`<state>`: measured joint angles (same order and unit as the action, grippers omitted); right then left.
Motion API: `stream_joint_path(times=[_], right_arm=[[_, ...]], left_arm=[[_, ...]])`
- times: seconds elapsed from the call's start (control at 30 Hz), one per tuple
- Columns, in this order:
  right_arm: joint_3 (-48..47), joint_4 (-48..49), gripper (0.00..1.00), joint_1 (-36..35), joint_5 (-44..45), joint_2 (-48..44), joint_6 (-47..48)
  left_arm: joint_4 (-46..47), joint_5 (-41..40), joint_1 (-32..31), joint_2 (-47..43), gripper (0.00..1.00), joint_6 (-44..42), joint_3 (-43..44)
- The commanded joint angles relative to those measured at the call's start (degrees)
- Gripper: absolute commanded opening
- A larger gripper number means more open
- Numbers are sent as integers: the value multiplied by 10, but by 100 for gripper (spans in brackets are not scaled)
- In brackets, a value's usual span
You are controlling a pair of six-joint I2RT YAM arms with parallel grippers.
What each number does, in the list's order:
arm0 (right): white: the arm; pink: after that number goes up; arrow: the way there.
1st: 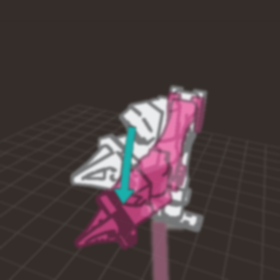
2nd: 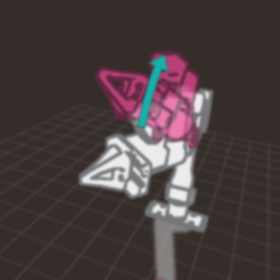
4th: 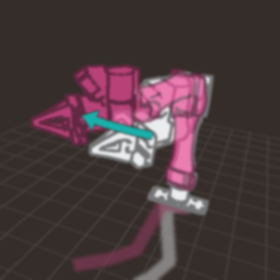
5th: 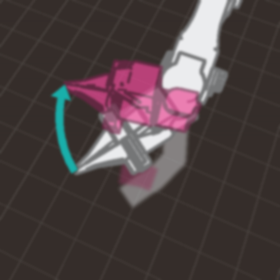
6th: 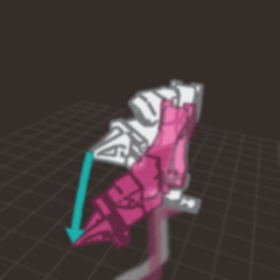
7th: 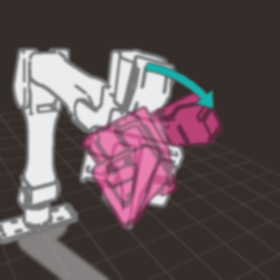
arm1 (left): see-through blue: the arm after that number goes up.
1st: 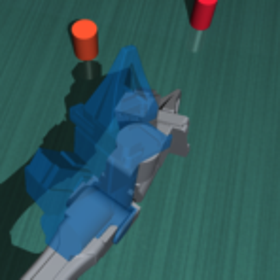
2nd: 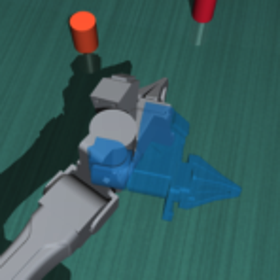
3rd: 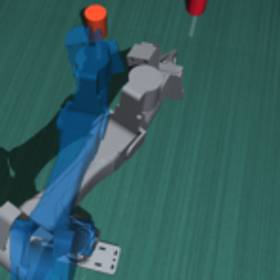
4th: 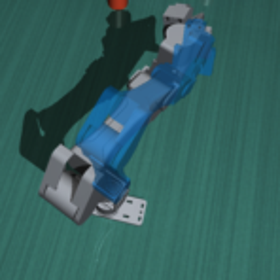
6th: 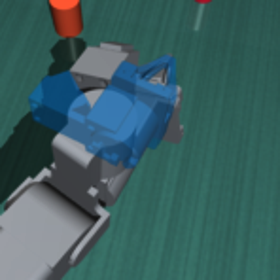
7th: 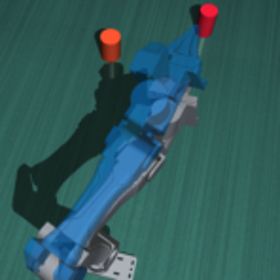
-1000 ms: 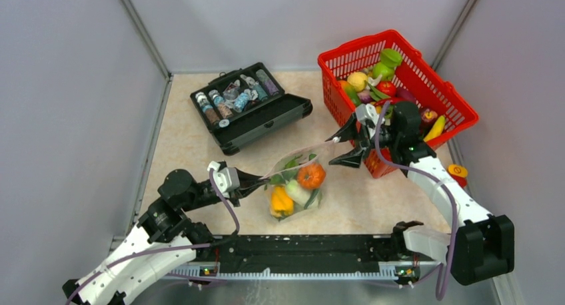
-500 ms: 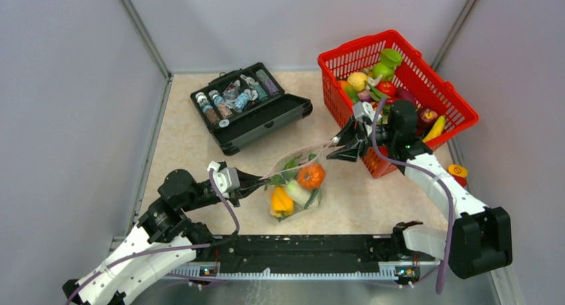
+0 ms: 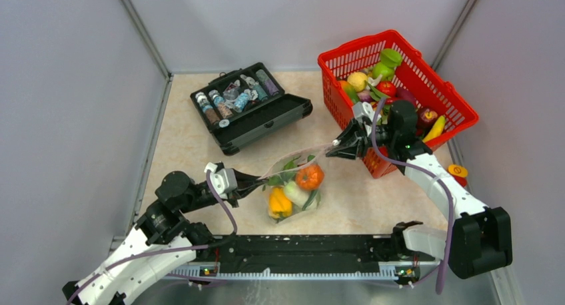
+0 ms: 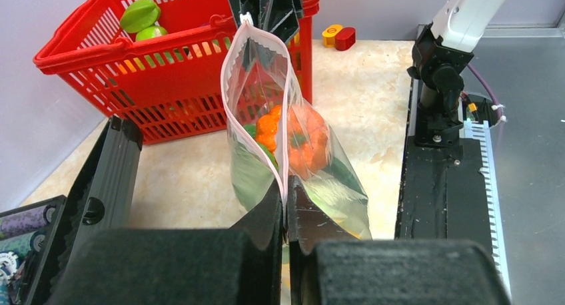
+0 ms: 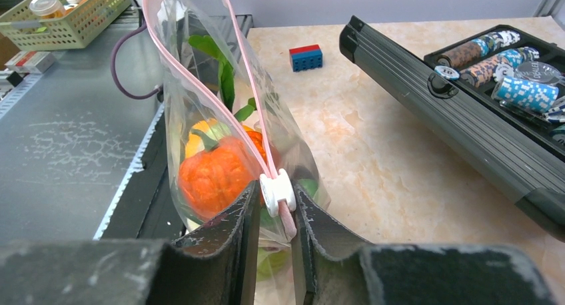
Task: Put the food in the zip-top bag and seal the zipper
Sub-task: Adjust the zipper food storage bag at the center of the board.
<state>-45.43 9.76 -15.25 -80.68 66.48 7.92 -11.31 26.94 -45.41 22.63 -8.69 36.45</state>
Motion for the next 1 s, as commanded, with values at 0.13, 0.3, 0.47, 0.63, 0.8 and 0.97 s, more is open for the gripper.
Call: stream_joint_path(times=[0.13,0.3,0.47,0.63,0.8,0.97], right_arm=[[-2,16,16,-3,11,-24,6],[5,27,19,-2,14,-33,-4],[13,29,19,-3,21,-37,-5],[18,34,16,-3,21,-35,-9],[22,36,16,-2,28,-36,-10],[23,39,13,-2,36,-36,-15]], left_arm=[[26,-10,2,-10,0,4,9],[27,-9,2,-9,0,5,9],[28,-10,2,-11,0,6,8],[29,-11,2,-12,0,6,9],[28,-12,2,-14,0,6,8],[29,-13,2,-14,0,7,6]])
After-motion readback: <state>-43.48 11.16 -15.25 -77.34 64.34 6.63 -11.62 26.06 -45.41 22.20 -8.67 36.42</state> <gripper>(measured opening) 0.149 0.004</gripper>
